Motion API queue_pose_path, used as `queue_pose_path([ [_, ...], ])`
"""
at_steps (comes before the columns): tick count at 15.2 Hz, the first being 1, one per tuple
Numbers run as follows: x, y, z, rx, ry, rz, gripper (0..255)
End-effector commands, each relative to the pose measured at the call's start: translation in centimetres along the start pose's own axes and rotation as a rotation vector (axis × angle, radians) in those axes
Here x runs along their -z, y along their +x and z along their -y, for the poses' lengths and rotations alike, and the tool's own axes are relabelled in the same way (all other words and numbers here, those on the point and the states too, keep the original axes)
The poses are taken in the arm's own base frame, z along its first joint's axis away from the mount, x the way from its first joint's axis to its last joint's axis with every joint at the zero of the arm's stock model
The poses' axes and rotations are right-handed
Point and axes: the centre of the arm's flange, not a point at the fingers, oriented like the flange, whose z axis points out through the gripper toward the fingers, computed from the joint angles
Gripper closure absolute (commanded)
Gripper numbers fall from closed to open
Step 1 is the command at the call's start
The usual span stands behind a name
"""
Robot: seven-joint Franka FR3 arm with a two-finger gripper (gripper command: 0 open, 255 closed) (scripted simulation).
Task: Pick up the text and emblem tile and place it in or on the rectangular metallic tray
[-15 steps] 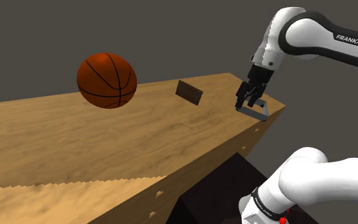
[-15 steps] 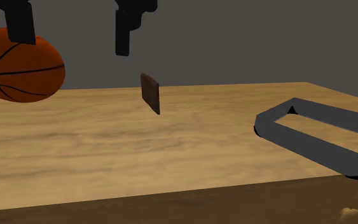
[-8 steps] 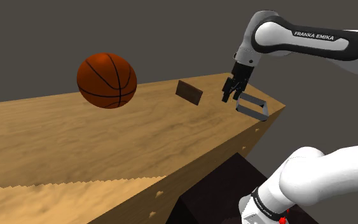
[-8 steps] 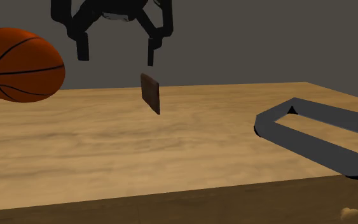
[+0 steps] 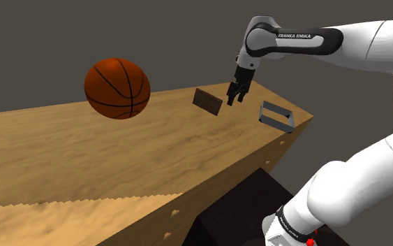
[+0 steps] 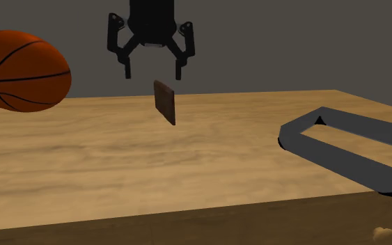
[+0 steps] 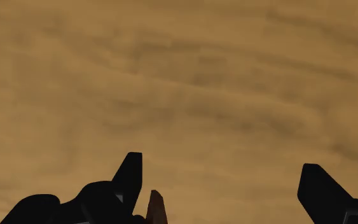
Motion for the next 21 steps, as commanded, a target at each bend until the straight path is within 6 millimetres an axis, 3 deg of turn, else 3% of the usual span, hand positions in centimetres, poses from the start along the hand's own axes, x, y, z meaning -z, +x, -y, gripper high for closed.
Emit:
queue_pose_path([
  [1, 0.0, 2.7, -0.5, 0.032, -0.011, 0.001, 0],
  [11, -1.7, 15.6, -1.9, 0.186, -0.064, 0.008, 0],
  [21, -5.8, 16.2, -2.2, 0.193, -0.066, 0.008, 0],
])
